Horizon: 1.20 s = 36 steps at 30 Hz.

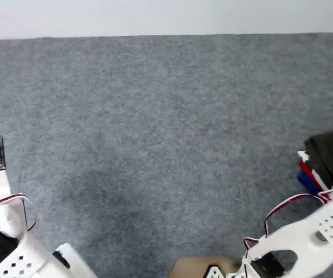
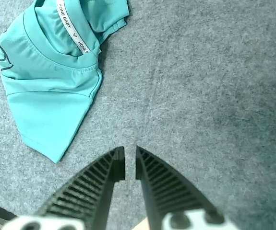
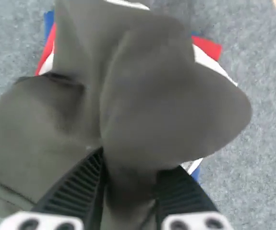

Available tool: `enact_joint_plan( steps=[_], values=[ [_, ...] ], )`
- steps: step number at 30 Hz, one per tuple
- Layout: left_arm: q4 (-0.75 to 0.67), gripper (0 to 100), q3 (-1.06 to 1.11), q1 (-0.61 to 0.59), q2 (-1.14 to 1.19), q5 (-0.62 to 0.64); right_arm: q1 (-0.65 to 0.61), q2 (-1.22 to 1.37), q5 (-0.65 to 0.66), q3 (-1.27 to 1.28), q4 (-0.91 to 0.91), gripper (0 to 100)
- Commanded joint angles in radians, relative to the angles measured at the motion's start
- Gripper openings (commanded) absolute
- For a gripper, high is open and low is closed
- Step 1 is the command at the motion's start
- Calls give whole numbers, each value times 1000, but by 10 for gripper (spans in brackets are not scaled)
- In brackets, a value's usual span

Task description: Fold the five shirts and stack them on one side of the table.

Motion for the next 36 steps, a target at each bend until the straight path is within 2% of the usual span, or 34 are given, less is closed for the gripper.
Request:
enact_joint_plan(
  steps=[1,4,7,13,18,20,24,29,36],
  values=[
    [-12,51,-4,2,2,-5,8,-30,-14,-51,21,199],
    [-12,51,-4,2,2,-5,4,-53,-34,-129,65,275],
    [-12,51,-4,2,2,-5,-19,-59,-32,-189,105,273],
    [-12,51,-4,2,2,-5,-73,-53,-37,-267,174,186],
    [-12,51,-4,2,-2,-5,-93,-50,-38,-212,171,2],
    [-12,51,-4,2,-2,-5,-113,-50,-40,-160,196,25],
    [-12,51,-4,2,-3,-5,-130,-51,-41,-40,199,9],
    [-11,51,-4,0,-5,-5,-171,-1,-98,123,177,9],
    [-11,51,-4,0,-5,-5,-189,27,-95,63,199,9]
  ],
)
